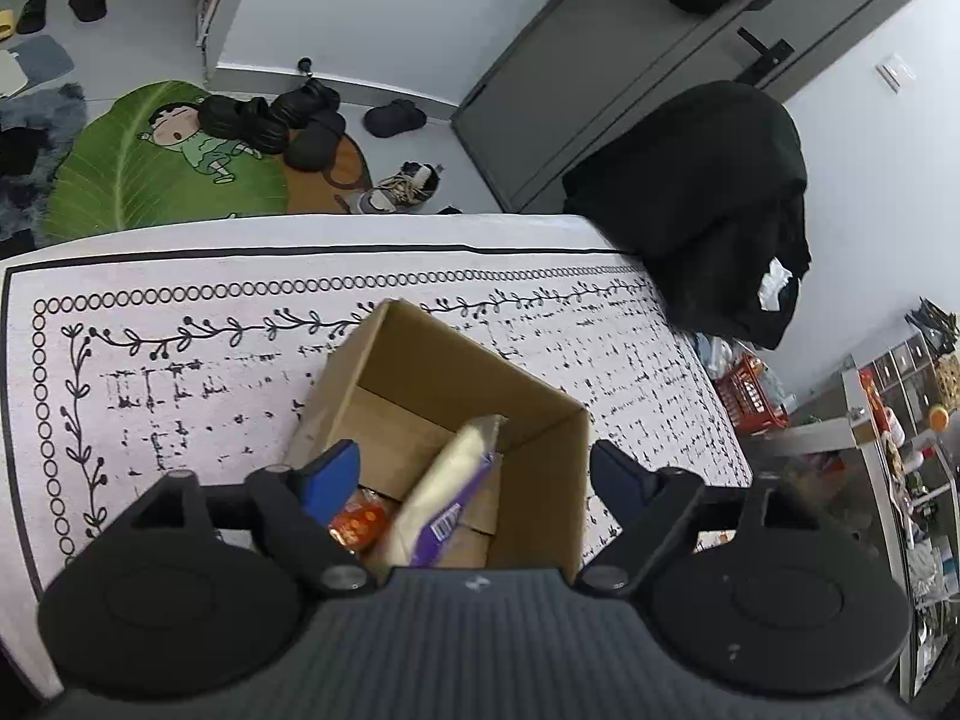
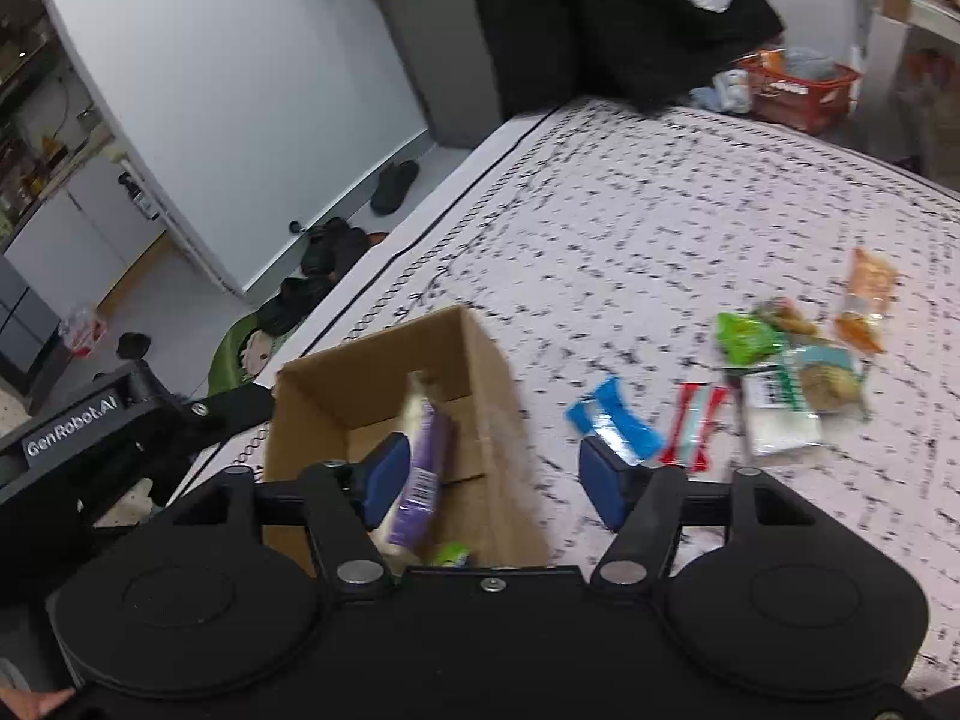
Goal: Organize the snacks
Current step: 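Open both grippers to release the snacks into the box and withdraw, then close the left gripper on the purple-wrapped packet while the right grasps the teal-labelled biscuit pack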
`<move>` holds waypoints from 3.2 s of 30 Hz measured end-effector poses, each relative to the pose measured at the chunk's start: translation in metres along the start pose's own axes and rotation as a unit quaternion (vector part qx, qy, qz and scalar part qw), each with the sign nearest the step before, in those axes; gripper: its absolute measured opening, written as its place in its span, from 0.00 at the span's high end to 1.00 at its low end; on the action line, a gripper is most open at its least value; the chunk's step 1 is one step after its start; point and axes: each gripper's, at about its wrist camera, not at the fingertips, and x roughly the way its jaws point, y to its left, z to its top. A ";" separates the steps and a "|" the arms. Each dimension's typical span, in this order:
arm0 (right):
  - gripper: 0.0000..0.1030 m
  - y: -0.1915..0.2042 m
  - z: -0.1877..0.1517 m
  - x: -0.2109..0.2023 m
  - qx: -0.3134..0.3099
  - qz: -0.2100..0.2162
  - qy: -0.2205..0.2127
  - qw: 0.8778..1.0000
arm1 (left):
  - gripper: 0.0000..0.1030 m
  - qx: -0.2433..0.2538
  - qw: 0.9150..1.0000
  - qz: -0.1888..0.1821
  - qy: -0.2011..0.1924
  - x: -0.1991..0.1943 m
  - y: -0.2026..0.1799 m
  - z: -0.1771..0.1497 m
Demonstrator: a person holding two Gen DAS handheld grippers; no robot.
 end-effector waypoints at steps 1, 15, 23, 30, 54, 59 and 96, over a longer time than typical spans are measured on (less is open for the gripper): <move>0.36 -0.004 0.000 -0.002 0.001 -0.002 0.000 1.000 | 0.17 0.004 1.000 -0.001 -0.002 -0.001 -0.002 -0.001; 0.27 -0.069 -0.013 -0.037 0.042 -0.029 -0.022 0.998 | 0.06 0.087 0.996 0.000 -0.005 -0.005 -0.043 -0.026; 0.21 -0.107 -0.022 -0.048 0.073 -0.037 -0.029 0.996 | 0.00 0.135 0.991 -0.005 0.006 -0.003 -0.073 -0.050; 0.11 -0.143 -0.028 -0.057 0.103 -0.041 -0.043 0.993 | 0.00 0.173 0.985 -0.014 0.018 0.002 -0.098 -0.069; 0.07 -0.241 -0.031 -0.046 0.181 0.014 -0.060 0.982 | 0.00 0.192 0.979 0.007 0.070 0.045 -0.160 -0.139; 0.07 -0.255 -0.025 -0.036 0.181 0.024 -0.052 0.982 | 0.01 0.174 0.982 0.023 0.070 0.060 -0.163 -0.148; 0.14 -0.267 0.004 0.055 0.148 0.085 0.020 0.985 | 0.62 0.109 0.980 0.140 0.090 0.140 -0.156 -0.176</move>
